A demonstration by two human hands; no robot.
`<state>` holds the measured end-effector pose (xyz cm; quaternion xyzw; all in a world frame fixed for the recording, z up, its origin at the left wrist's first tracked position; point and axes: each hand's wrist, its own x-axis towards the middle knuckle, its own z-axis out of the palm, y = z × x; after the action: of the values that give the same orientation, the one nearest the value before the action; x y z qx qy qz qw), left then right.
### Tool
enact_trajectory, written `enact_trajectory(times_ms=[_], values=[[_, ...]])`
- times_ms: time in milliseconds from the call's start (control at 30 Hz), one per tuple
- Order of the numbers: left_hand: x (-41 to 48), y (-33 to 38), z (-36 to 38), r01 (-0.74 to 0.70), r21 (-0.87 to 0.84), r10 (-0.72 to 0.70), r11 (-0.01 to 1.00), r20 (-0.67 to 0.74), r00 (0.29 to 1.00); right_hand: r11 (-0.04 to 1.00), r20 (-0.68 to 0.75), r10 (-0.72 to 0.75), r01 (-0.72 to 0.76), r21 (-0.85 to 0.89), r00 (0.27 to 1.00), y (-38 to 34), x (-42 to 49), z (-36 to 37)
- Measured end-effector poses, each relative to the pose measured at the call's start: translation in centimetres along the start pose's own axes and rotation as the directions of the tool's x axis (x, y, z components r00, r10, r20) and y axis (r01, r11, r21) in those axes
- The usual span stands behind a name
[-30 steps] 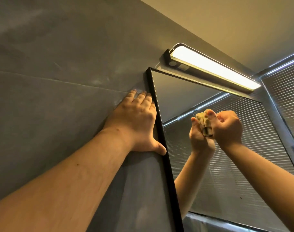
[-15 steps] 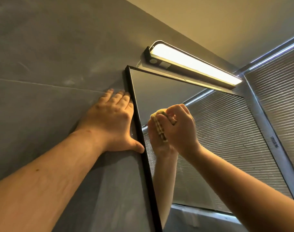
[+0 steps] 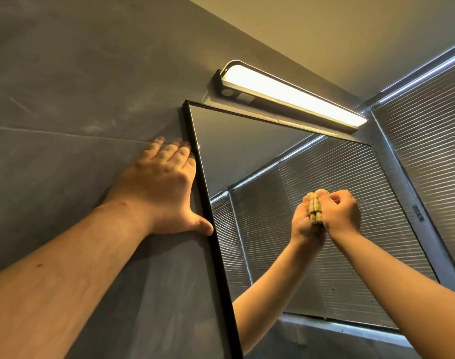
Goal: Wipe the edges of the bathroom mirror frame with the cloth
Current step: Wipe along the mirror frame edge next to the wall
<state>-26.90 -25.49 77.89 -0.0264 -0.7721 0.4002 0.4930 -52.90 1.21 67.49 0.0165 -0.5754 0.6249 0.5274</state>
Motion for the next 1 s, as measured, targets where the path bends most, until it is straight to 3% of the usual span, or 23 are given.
enact_trajectory(times_ms=[200, 500, 633, 800, 900, 1000], values=[[-0.2, -0.1, 0.2, -0.004, 0.011, 0.004, 1.000, -0.009, 1.000, 0.964, 0.061, -0.263, 0.260, 0.061, 0.963, -3.0, -3.9, 0.7], [-0.6, 0.3, -0.5, 0.010, 0.026, -0.012, 1.000, 0.050, 0.999, 0.733, 0.062, -0.663, 0.630, 0.257, 0.746, -11.6, -15.6, 1.4], [-1.1, 0.3, -0.1, -0.014, 0.026, 0.013, 1.000, 0.041, 0.999, 0.764, 0.068, -0.627, 0.595, 0.248, 0.776, -10.3, -14.8, 0.9], [-2.5, 1.3, 0.8, -0.005, 0.031, 0.004, 0.999, 0.047, 0.999, 0.918, 0.099, -0.386, 0.372, 0.137, 0.917, -5.4, -10.5, -0.3], [-2.7, 1.7, 1.1, 0.017, 0.034, -0.019, 0.999, 0.065, 0.998, 0.936, 0.103, -0.344, 0.332, 0.115, 0.933, -4.0, -9.8, -0.5], [-2.8, 1.8, 1.1, 0.020, 0.043, -0.023, 0.999, 0.064, 0.998, 0.916, 0.080, -0.395, 0.385, 0.118, 0.915, -4.8, -10.8, -0.3]])
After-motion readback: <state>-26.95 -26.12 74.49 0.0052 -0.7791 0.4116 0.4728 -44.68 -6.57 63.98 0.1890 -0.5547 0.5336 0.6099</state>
